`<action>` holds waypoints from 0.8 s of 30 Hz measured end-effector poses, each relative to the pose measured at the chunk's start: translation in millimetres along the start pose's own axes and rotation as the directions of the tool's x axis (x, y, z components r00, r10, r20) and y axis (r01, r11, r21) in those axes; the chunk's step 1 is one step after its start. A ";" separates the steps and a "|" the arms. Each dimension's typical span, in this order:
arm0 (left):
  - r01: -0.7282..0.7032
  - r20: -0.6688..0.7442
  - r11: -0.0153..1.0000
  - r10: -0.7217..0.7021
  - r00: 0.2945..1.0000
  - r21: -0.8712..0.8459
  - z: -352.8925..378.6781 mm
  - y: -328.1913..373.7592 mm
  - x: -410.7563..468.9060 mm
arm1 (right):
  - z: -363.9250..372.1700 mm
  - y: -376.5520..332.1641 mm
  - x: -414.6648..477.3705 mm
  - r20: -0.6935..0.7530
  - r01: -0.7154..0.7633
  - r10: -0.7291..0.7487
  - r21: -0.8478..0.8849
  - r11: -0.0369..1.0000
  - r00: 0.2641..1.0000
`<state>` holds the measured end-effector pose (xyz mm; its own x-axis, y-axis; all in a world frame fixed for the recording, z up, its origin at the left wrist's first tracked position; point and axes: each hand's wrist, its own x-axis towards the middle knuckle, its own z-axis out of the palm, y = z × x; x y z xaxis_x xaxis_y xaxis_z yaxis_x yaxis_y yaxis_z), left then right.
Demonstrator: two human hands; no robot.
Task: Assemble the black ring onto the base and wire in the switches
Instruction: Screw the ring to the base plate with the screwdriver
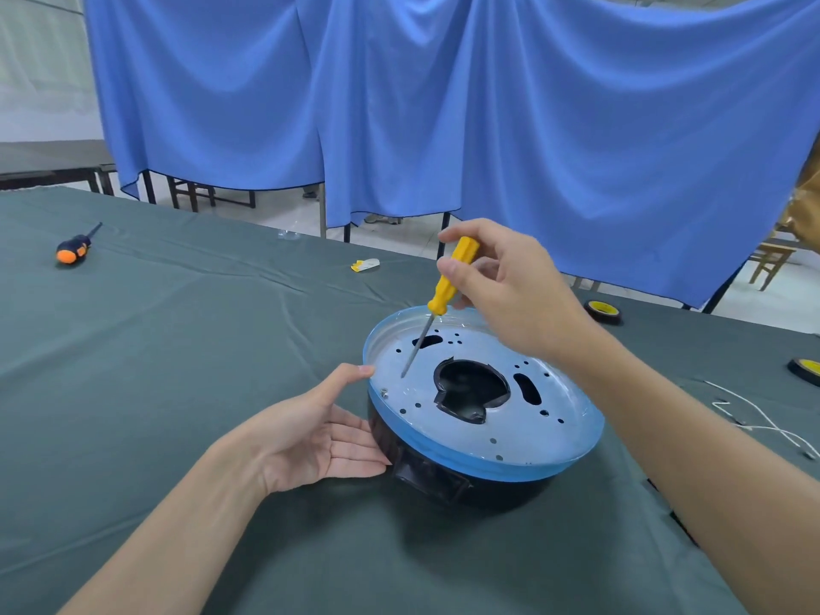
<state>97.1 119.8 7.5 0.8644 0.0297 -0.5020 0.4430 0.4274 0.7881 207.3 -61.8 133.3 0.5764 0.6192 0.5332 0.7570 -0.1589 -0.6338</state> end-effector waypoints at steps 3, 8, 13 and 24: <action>-0.002 0.002 1.000 0.002 1.000 0.006 0.5 -0.7 0.3 | 9.9 0.2 -0.6 0.004 0.048 -0.048 -0.005 0.999 0.999; -0.003 0.003 1.000 0.003 1.000 0.004 1.2 -0.3 -0.1 | 25.5 -1.6 0.2 0.079 0.127 -0.120 -0.094 0.987 0.990; 0.000 0.017 1.000 0.000 1.000 0.020 0.9 -0.4 0.5 | 30.8 -1.9 -0.3 0.085 0.122 -0.115 -0.095 0.988 0.990; 0.000 0.001 1.000 0.000 1.000 0.021 3.0 -0.1 0.2 | 29.2 -4.8 3.7 0.173 0.103 -0.082 -0.116 0.988 0.981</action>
<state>97.9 117.0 8.4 0.8648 0.0285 -0.5012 0.4477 0.4080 0.7957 196.8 -36.2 122.0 0.4505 0.7541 0.4778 0.8426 -0.1824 -0.5067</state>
